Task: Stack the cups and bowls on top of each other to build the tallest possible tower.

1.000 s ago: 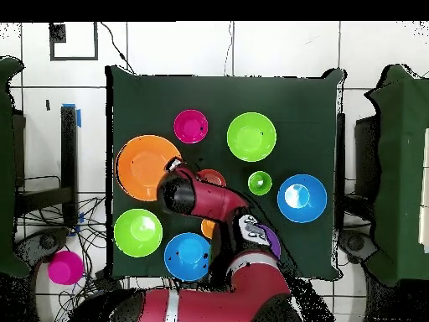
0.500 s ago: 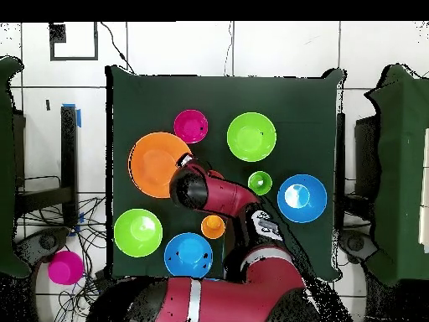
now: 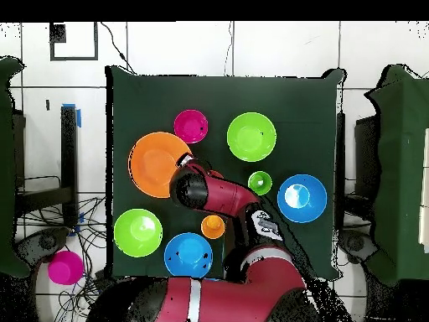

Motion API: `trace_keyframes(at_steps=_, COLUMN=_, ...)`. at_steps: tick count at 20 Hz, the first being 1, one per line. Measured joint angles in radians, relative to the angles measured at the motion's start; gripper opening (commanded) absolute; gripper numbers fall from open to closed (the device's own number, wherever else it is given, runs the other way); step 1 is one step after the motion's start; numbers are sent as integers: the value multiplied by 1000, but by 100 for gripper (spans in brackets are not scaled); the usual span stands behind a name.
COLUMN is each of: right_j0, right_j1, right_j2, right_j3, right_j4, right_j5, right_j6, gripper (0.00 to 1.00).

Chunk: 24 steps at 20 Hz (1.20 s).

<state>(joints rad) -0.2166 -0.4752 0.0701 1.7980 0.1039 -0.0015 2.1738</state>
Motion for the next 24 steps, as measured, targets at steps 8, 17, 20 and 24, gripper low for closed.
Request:
trace_keyframes(at_steps=8, right_j0=33, right_j1=-9, right_j2=-23, right_j3=0, right_j4=2, right_j5=3, right_j6=0, gripper=100)
trace_keyframes(at_steps=17, right_j0=169, right_j1=-70, right_j2=-107, right_j3=2, right_j4=48, right_j5=103, right_j6=0, gripper=100)
trace_keyframes(at_steps=20, right_j0=186, right_j1=-84, right_j2=-118, right_j3=3, right_j4=58, right_j5=130, right_j6=0, gripper=100)
trace_keyframes(at_steps=24, right_j0=189, right_j1=-92, right_j2=-129, right_j3=4, right_j4=63, right_j5=140, right_j6=0, gripper=100)
